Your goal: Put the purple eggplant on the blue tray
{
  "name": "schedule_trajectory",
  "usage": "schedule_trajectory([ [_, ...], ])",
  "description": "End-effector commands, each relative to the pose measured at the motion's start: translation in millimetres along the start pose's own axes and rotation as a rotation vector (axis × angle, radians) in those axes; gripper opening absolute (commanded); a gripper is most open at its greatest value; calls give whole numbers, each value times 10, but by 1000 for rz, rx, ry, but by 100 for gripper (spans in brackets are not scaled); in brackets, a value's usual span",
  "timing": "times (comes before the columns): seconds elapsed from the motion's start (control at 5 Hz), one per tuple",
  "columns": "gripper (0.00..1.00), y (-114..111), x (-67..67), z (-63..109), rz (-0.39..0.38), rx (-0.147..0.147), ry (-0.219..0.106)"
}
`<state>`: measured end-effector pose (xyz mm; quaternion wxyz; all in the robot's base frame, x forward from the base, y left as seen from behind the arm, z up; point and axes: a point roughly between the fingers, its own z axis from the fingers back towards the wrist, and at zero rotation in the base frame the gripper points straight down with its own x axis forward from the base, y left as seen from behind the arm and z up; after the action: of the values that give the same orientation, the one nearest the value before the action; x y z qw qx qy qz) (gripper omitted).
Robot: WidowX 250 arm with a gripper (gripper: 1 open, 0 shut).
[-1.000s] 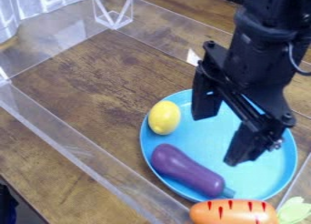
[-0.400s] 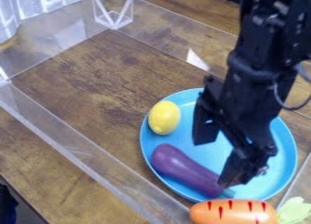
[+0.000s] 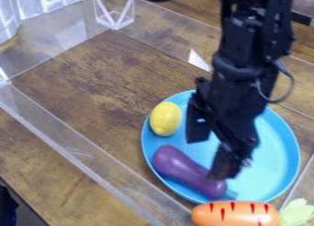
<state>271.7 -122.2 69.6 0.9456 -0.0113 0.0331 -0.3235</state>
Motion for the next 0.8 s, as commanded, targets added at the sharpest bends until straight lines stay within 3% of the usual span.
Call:
schedule_trajectory([
  [0.0, 100, 153, 96, 185, -55, 11, -65],
  [0.4, 100, 1, 236, -169, -73, -17, -38],
  [0.6, 100, -34, 295, -39, -63, -5, -49],
])
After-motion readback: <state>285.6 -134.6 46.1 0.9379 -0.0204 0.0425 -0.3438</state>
